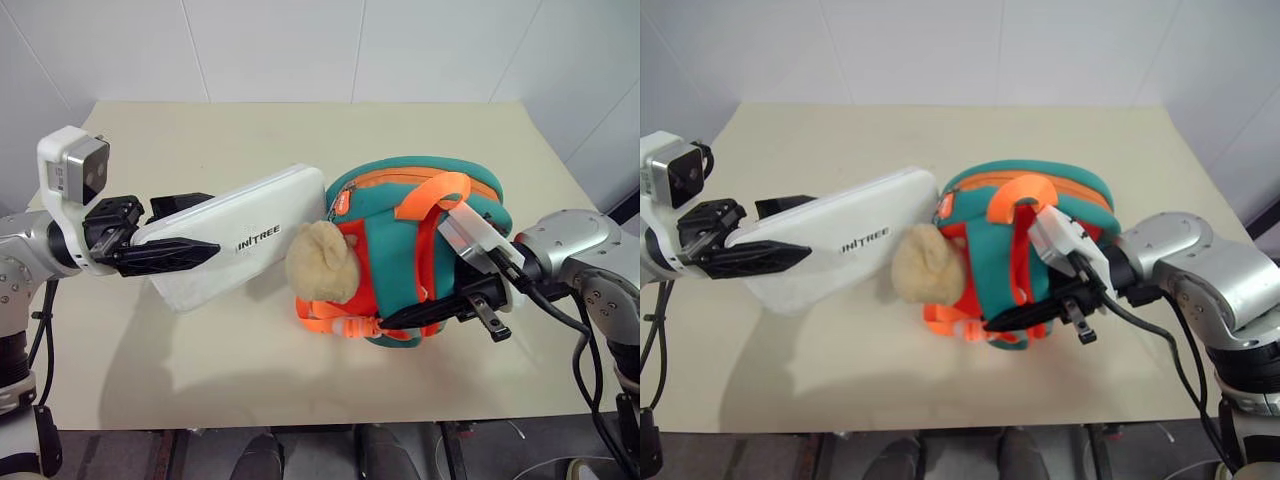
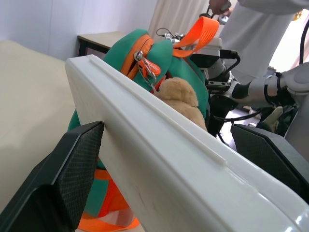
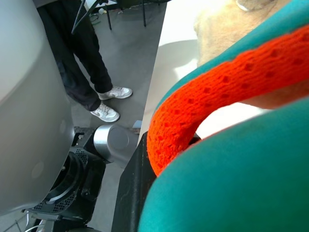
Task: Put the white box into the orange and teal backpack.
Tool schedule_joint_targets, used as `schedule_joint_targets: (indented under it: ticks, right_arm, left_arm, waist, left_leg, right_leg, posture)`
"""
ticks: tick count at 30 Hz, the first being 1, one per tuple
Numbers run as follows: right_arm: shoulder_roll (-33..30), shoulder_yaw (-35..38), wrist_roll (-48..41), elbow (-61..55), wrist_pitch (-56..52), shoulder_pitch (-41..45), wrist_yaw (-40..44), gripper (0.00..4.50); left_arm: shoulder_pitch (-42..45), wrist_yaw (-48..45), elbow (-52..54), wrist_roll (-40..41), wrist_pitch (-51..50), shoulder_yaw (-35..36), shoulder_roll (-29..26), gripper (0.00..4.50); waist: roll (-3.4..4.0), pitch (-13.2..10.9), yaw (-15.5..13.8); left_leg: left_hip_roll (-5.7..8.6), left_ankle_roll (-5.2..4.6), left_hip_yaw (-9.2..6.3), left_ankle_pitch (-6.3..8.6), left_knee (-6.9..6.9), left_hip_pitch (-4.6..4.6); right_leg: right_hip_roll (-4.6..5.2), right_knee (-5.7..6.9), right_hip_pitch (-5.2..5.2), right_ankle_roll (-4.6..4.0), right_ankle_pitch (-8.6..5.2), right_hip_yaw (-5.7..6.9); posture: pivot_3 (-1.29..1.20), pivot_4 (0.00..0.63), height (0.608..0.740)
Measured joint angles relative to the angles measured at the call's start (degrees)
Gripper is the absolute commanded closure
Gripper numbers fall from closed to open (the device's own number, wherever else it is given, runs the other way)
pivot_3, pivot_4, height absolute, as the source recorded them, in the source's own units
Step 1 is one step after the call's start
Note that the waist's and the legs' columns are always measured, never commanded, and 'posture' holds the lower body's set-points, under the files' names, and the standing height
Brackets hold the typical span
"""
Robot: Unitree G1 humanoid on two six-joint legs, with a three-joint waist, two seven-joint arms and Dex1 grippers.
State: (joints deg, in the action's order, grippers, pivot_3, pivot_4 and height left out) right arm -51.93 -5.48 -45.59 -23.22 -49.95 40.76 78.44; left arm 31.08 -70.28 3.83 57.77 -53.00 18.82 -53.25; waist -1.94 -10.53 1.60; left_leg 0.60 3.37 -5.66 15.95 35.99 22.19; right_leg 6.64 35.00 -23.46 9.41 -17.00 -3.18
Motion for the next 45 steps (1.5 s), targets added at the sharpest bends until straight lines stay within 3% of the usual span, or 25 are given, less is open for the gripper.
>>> schedule_joint_targets:
  ticks: [6, 13, 16, 21, 29, 36, 45]
  right_arm:
    - [0.46, -0.52, 1.26, 1.32, 0.84, 1.24, -0.31, 3.96]
    - [0.95, -0.71, 2.0, 2.44, 1.63, 1.7, -0.31, 3.96]
    - [0.97, -0.8, 2.34, 2.89, 2.14, 1.73, -0.3, 3.96]
    - [0.99, -0.81, 2.43, 3.02, 2.4, 1.73, -0.3, 3.96]
    - [1.23, -0.81, 2.44, 3.02, 2.51, 1.72, -0.43, 3.96]
    - [1.36, -0.81, 2.48, 3.06, 2.62, 1.73, -0.42, 3.96]
    - [2.13, -1.24, 3.0, 3.7, 3.41, 2.59, -0.19, 3.96]
  left_arm:
    - [-0.05, 7.77, -4.55, -2.16, -3.54, -2.15, 3.12, 0.01]
    - [-0.55, 10.44, -2.1, -2.6, -4.52, -4.21, 4.95, 1.45]
    - [-0.93, 11.24, -2.08, -3.17, -4.53, -4.4, 5.5, 1.84]
    - [-0.91, 12.47, -2.4, -4.39, -4.5, -4.21, 5.51, 3.14]
    - [0.34, 12.49, -4.19, -3.6, -4.54, -1.47, 5.4, 3.15]
    - [1.88, 6.17, -4.64, -4.27, -1.78, -0.09, 0.92, 3.15]
    - [5.48, -4.07, -7.55, -13.16, 7.59, -8.54, -2.02, 3.15]
  waist:
    - [-0.02, -0.01, -0.23]
    - [0.0, -0.02, -0.19]
    - [0.01, -0.02, -0.21]
    - [0.01, -0.03, -0.19]
    - [0.03, -0.04, -0.13]
    - [0.06, -0.05, -0.03]
    - [0.07, -0.06, -0.04]
  left_leg:
    - [-0.01, -0.01, -0.05, 0.01, 0.08, 0.02]
    - [-0.01, 0.03, -0.02, 0.05, 0.06, 0.02]
    - [-0.02, 0.03, -0.02, 0.05, 0.07, 0.02]
    - [-0.02, 0.04, -0.02, 0.06, 0.05, 0.05]
    - [-0.03, 0.07, 0.0, 0.08, 0.06, 0.09]
    - [-0.04, 0.08, 0.03, 0.08, 0.05, 0.08]
    - [-0.04, 0.06, 0.05, 0.09, 0.06, 0.08]
  right_leg:
    - [-0.02, 0.06, 0.02, 0.0, 0.01, 0.03]
    - [-0.01, 0.05, 0.04, 0.01, 0.02, 0.02]
    - [-0.02, 0.03, 0.03, 0.01, 0.02, 0.03]
    - [-0.01, 0.02, 0.02, 0.01, 0.02, 0.03]
    - [-0.01, -0.02, -0.01, 0.02, 0.02, 0.05]
    - [-0.02, -0.02, -0.01, 0.01, 0.02, 0.06]
    - [-0.05, 0.0, 0.0, 0.01, 0.02, 0.06]
  posture:
    - [0.0, 0.15, 0.74]
    - [0.0, 0.15, 0.74]
    - [0.0, 0.15, 0.74]
    - [0.0, 0.15, 0.74]
    - [0.0, 0.15, 0.74]
    - [0.0, 0.15, 0.74]
    - [0.0, 0.15, 0.74]
